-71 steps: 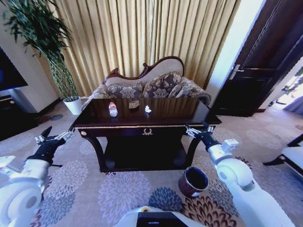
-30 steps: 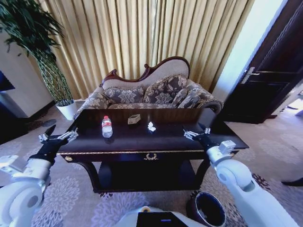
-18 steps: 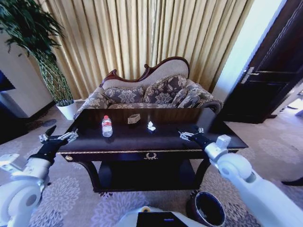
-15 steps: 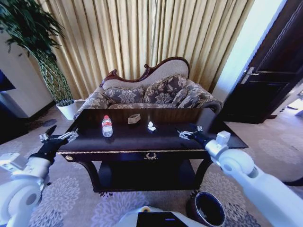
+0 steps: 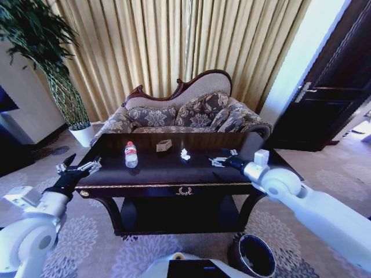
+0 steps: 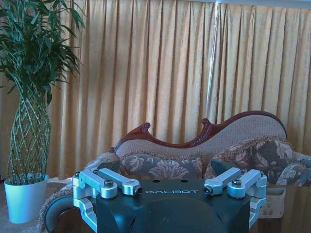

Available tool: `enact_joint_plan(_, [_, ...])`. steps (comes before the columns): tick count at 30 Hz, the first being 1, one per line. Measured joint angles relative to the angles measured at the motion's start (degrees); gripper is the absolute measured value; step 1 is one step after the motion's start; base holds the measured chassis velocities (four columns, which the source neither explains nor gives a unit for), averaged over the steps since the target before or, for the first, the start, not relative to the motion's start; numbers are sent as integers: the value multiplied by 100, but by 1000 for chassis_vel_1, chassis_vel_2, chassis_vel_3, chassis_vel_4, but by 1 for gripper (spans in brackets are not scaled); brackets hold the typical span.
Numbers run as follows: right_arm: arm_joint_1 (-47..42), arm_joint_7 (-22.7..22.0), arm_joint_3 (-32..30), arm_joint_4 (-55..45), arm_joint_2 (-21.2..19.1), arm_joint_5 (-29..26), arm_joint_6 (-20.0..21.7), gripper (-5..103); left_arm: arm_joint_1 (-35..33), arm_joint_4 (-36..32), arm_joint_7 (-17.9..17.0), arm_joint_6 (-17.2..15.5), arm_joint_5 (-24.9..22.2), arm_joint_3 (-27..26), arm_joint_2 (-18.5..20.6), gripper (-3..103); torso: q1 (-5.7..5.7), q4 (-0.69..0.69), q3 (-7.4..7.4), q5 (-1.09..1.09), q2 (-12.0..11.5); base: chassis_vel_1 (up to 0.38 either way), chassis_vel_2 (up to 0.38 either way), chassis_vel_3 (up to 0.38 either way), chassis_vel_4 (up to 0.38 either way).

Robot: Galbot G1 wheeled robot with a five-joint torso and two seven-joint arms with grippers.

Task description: Move to the front of the table and place the trash on the table into the trash bin.

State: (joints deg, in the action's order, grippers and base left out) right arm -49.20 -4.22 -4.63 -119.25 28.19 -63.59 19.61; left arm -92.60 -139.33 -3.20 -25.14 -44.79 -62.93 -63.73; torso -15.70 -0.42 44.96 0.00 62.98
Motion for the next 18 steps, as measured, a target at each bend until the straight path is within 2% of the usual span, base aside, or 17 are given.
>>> enact_joint_plan(1, [299, 0, 347, 68, 60, -10, 29, 100, -13, 5, -1, 0, 1, -21, 4, 100, 0, 0, 0, 0, 0, 0, 0, 0, 0])
enact_joint_plan(2, [299, 0, 347, 68, 60, -10, 29, 100, -13, 5, -1, 0, 1, -21, 4, 100, 0, 0, 0, 0, 0, 0, 0, 0, 0])
enact_joint_plan(5, [993, -3, 1059, 257, 238, -35, 124, 100, -49, 6, -4, 2, 3, -72, -3, 100, 0, 0, 0, -1, 0, 0, 0, 0, 0])
enact_joint_plan(6, [993, -3, 1059, 257, 238, -35, 124, 100, -49, 6, -4, 2, 3, -72, -3, 100, 0, 0, 0, -1, 0, 0, 0, 0, 0])
enact_joint_plan(10, [1765, -32, 1703, 548, 534, -31, 200, 100, -58, -2, -8, 10, 4, -131, -22, 100, 0, 0, 0, -1, 0, 0, 0, 0, 0])
enact_joint_plan(18, [2373, -211, 2434, 886, 857, 2, 274, 100, -84, -15, -9, 33, 4, -204, -73, 100, 0, 0, 0, -1, 0, 0, 0, 0, 0])
